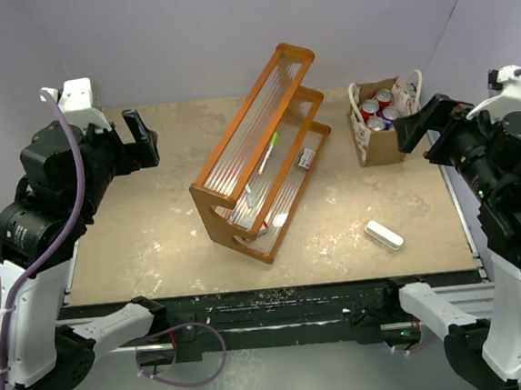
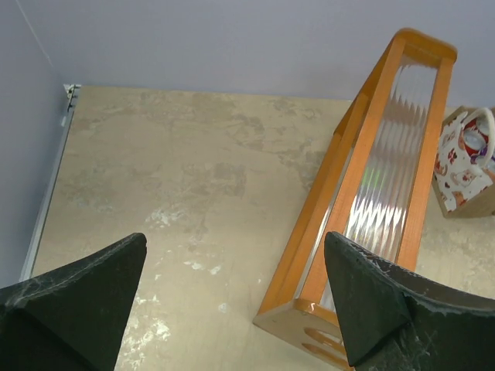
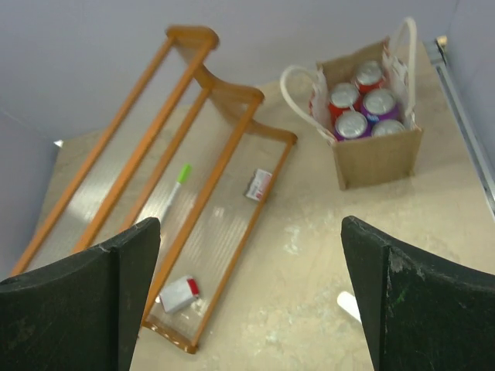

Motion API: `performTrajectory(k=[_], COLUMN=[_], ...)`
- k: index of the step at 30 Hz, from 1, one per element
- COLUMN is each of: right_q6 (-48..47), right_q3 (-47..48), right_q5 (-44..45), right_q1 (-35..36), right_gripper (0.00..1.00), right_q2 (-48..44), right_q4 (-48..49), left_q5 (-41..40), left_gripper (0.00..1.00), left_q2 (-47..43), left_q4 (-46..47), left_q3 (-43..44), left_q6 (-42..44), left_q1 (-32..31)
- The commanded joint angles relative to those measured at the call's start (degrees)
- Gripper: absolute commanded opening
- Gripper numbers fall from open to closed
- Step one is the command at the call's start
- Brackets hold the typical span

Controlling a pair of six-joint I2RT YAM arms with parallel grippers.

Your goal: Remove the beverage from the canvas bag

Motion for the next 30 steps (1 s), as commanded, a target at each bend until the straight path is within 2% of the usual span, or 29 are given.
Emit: performTrajectory(k=[1, 10, 17, 19, 22, 26, 30], right_q6=[-0.13, 0.48, 2.59, 3.17, 6.36, 15.55, 16.40], right_q3=[-6.37, -20.99, -29.75, -34.14, -41.67, -53.19, -55.64], right_q5=[4.47, 6.70, -0.65, -6.15, -17.83, -32.03, -39.87], right_q1=[0.00, 0.01, 0.00, 0.01, 0.01, 1.16, 5.93], right_gripper=[1.00, 1.00, 1.00, 1.00, 1.00, 1.00, 1.00], right_q2=[-1.37, -2.87, -1.01, -0.75, -0.01, 4.47, 14.31], right_q4=[3.20, 6.08, 9.54, 13.37, 24.15, 43.20, 49.43], left_q5=[1.99, 8.06, 12.66, 14.14, 16.13, 17.70, 18.28], left_gripper=[0.99, 0.99, 0.99, 0.99, 0.99, 0.99, 0.99], left_q2=[-1.63, -4.69, -5.04, -4.29, -3.45, -3.42, -2.85], left_q4=[2.43, 4.51, 6.51, 6.28, 6.13, 8.00, 8.86], left_q3=[-3.62, -12.31, -16.71, -16.59, -16.38, -18.13, -18.64], left_q6=[-1.23, -3.92, -6.17, -7.43, -9.68, -12.93, -14.79], left_q1=[0.23, 0.40, 0.57, 0.65, 0.65, 0.74, 0.80])
